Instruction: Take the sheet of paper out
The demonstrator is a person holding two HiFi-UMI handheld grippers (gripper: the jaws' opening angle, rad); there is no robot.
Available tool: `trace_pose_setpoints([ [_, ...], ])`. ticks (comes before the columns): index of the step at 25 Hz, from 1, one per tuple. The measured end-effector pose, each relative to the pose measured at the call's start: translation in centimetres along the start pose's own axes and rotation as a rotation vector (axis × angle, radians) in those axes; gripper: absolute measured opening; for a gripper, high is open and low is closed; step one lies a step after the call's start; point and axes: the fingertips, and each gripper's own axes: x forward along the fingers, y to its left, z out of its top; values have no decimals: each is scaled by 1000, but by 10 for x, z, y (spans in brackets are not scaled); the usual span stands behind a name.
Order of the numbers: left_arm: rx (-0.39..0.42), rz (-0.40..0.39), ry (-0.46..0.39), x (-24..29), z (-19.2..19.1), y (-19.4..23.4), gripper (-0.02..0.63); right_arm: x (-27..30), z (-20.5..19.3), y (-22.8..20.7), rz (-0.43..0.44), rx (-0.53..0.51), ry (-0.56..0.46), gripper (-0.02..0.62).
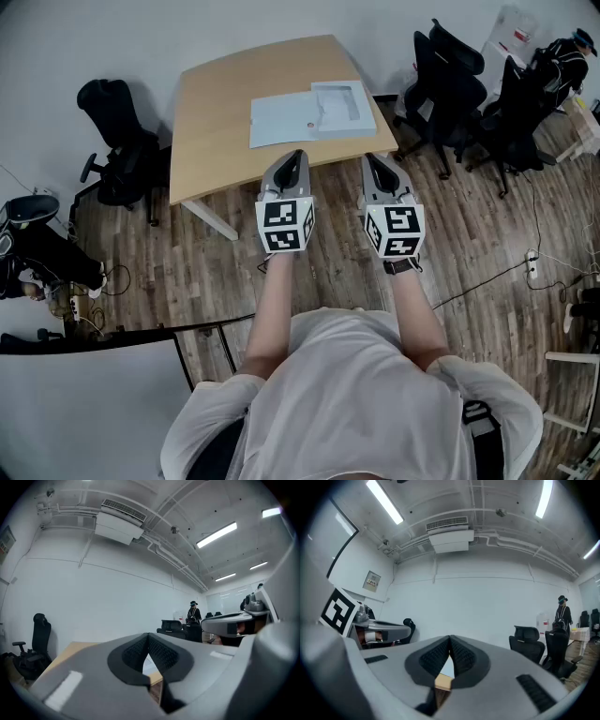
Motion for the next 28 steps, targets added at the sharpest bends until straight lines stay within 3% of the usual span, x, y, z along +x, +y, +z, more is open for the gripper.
trace_pose_setpoints([
  [10,-21,-45,-3,-5,-11,3,9,-3,-11,12,-45,3,17,12],
  [18,-36,-64,12,11,-26,11,9,9,-30,2,-78,74,19,14],
  [28,-41,-39,44,96,-44,42,9,102,-59,-26,6,121,41,14],
])
